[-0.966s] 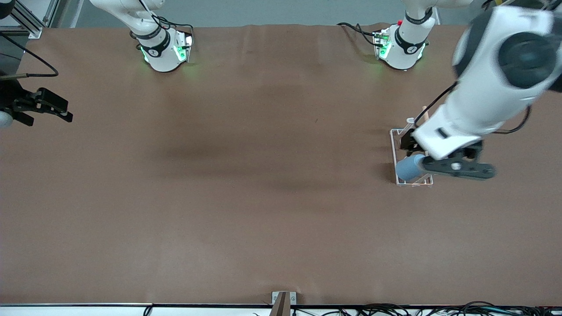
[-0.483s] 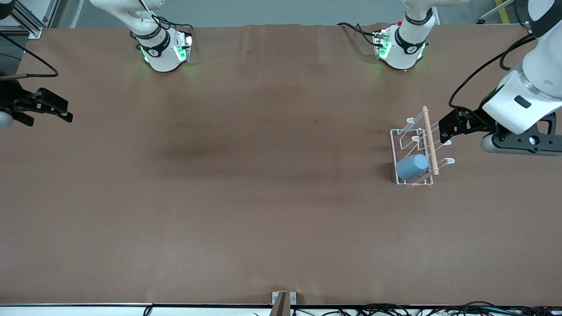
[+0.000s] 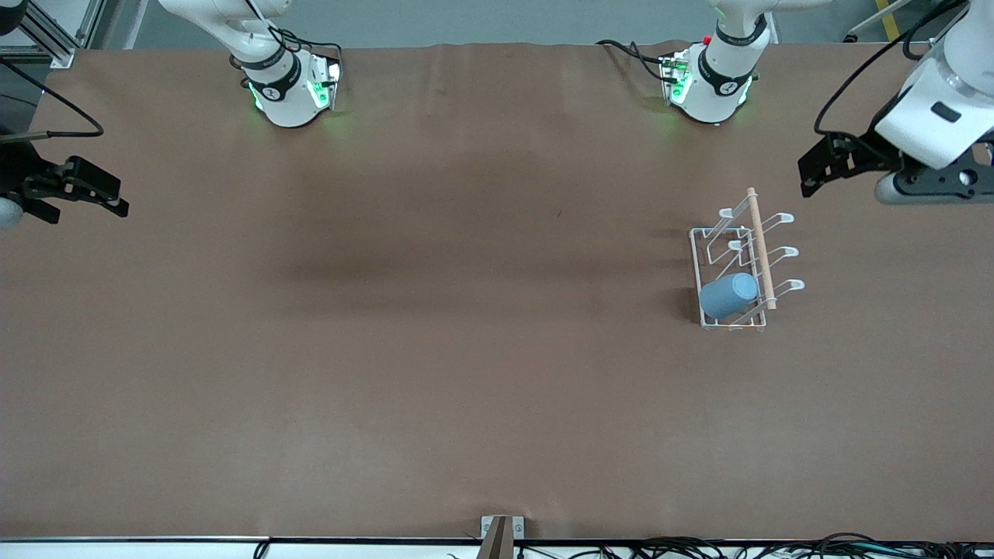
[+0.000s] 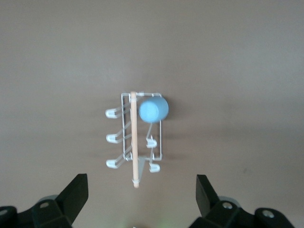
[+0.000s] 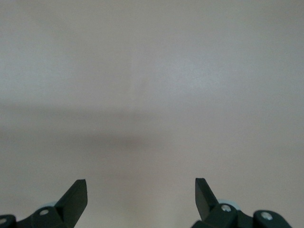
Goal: Hang cup on cup holder
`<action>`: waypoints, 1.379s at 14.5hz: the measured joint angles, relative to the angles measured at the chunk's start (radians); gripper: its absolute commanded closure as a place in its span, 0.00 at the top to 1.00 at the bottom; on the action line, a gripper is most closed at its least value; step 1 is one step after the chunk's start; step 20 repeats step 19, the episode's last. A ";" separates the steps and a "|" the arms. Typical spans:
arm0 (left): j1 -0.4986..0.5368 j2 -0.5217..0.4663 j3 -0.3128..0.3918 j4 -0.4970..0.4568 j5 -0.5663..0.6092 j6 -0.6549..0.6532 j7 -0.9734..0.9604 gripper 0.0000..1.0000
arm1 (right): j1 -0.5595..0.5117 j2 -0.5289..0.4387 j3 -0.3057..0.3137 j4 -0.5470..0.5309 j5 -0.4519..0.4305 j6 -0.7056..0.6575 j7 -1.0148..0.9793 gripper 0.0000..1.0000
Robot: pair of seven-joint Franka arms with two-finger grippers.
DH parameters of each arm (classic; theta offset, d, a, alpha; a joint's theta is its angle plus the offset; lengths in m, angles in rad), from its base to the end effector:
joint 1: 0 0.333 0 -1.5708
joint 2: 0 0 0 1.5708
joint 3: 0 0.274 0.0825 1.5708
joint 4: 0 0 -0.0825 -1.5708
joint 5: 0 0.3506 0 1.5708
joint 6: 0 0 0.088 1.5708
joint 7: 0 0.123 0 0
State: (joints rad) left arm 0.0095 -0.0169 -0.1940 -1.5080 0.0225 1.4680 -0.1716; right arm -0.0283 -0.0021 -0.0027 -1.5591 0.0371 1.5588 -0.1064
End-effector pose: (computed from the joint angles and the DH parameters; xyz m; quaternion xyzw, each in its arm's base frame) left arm 0.4978 -0.0907 0.5934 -0.9998 0.0054 0.0092 0.0147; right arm 0.5195 -0.0115 0.5717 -0.9991 -0.0379 -0.0022 0.0184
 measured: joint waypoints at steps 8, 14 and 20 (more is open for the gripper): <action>0.030 -0.168 0.017 -0.214 -0.022 0.041 0.000 1.00 | 0.000 0.001 0.000 0.001 0.000 0.002 0.000 1.00; 0.057 -0.146 0.017 -0.162 -0.022 0.031 0.000 1.00 | -0.001 0.001 0.000 0.006 0.000 0.008 0.000 1.00; 0.057 -0.074 0.017 -0.091 -0.022 0.013 0.000 1.00 | -0.001 0.005 0.000 0.017 0.000 0.009 0.000 1.00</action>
